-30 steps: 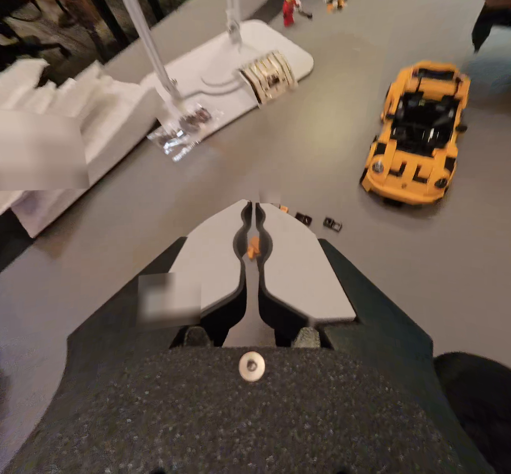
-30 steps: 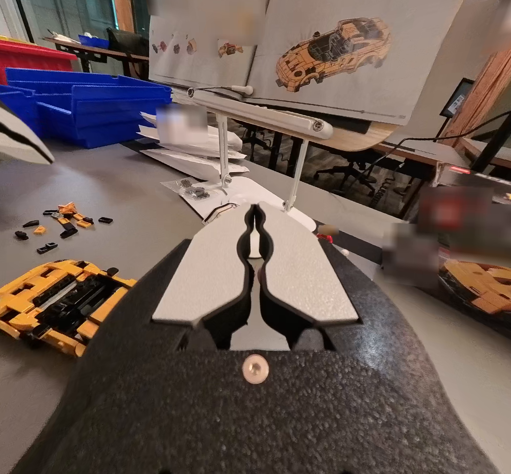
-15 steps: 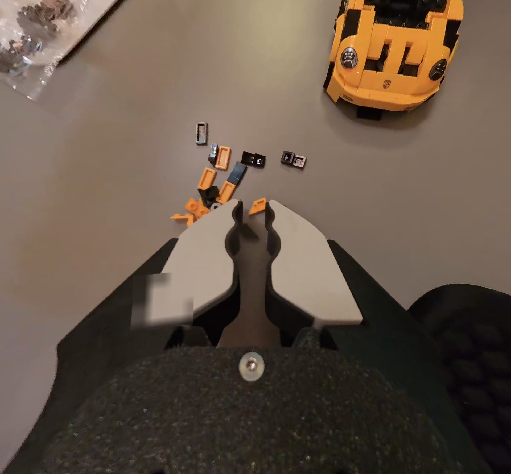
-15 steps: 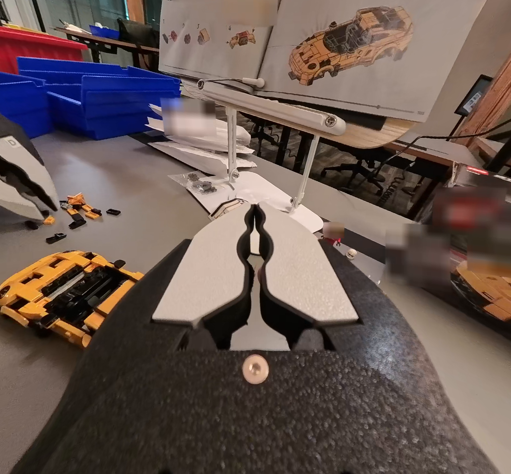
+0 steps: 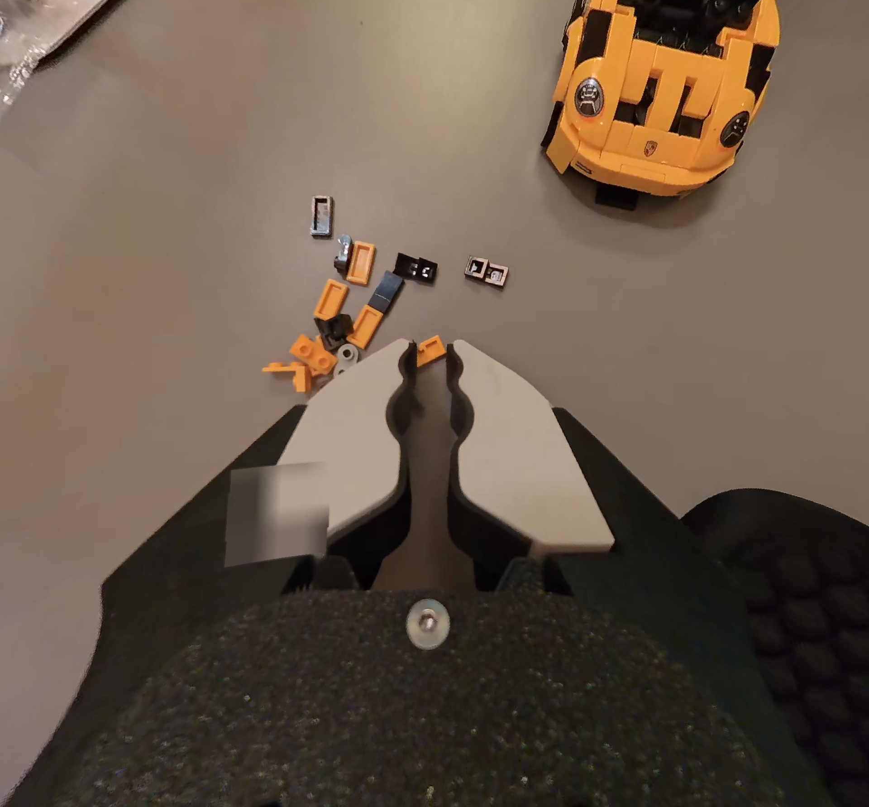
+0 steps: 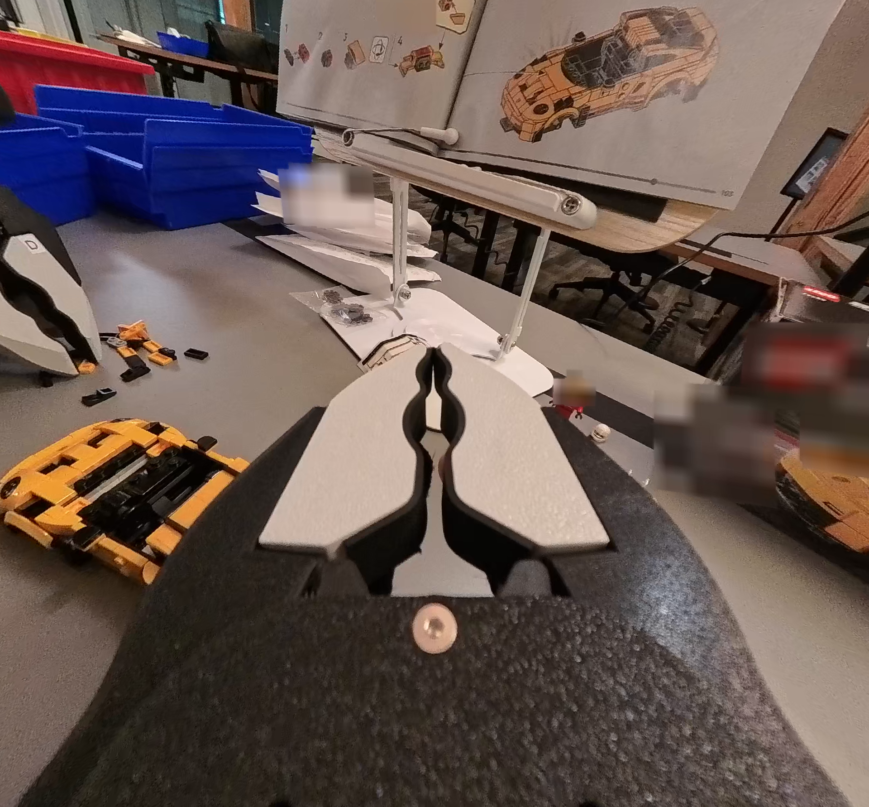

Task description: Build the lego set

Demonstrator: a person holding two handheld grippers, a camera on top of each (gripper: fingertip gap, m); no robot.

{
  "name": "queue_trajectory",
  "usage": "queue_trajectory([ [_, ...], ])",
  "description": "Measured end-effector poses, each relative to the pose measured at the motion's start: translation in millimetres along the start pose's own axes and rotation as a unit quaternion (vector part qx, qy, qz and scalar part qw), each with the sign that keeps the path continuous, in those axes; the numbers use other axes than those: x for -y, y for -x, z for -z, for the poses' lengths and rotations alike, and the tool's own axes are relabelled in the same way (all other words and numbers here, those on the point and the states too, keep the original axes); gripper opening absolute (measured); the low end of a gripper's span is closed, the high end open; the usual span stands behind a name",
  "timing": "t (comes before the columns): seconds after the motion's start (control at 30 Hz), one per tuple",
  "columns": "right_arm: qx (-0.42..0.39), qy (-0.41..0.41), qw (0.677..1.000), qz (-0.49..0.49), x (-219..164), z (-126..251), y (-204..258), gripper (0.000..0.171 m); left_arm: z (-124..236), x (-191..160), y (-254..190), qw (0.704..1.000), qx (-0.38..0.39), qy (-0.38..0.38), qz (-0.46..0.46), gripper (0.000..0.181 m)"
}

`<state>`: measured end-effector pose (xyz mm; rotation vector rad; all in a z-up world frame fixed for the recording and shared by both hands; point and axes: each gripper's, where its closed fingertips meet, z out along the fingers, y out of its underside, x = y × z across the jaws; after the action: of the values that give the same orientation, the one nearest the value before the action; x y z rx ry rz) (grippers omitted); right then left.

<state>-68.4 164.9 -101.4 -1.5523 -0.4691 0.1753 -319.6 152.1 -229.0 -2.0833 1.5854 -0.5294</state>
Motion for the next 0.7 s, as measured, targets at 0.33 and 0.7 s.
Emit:
queue_trajectory([
  [0.33,0.000,-0.001,1.000,0.002,0,0,0,0.000,8,14,-3,0.998,-0.026,-0.052,0.022,0.010],
  [0.7,0.142,-0.026,0.988,0.055,15,8,64,0.002,62,99,-92,0.855,-0.409,-0.281,0.152,0.010],
])
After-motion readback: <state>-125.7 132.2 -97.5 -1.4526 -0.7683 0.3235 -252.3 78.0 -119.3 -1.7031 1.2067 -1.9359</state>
